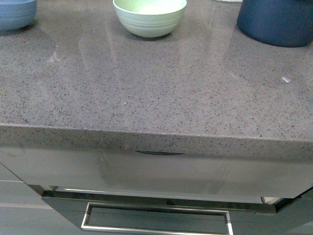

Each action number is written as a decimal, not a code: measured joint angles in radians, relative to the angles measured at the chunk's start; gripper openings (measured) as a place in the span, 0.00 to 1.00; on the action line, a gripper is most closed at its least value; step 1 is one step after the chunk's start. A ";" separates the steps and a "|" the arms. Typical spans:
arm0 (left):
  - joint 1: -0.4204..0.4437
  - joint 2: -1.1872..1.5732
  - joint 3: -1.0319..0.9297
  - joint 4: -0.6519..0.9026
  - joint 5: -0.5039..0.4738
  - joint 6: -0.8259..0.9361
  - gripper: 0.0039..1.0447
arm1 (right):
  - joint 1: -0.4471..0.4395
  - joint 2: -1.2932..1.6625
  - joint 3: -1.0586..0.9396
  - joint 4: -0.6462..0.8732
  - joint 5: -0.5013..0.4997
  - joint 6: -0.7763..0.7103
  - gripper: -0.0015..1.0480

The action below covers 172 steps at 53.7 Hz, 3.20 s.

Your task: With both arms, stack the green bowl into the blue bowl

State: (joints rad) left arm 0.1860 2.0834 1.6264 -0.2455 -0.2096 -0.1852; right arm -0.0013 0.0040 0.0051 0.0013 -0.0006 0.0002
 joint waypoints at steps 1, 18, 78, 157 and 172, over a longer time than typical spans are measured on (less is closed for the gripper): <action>-0.001 -0.002 -0.001 0.000 0.001 0.000 0.07 | 0.000 0.000 0.000 0.000 0.000 0.000 0.90; -0.073 -0.110 -0.075 0.018 0.027 -0.015 0.07 | 0.000 0.000 0.000 0.000 0.000 0.000 0.90; -0.249 -0.032 -0.036 0.075 0.002 -0.053 0.07 | 0.000 0.000 0.000 0.000 0.000 0.000 0.90; -0.205 -0.393 -0.388 0.385 0.092 0.006 0.95 | 0.000 0.000 0.000 0.000 0.000 0.000 0.90; -0.202 -0.777 -0.732 0.424 0.055 0.122 0.94 | 0.000 0.000 0.000 0.000 0.000 0.000 0.90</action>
State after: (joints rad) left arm -0.0162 1.3060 0.8948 0.1783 -0.1551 -0.0631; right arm -0.0013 0.0040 0.0051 0.0010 -0.0010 0.0002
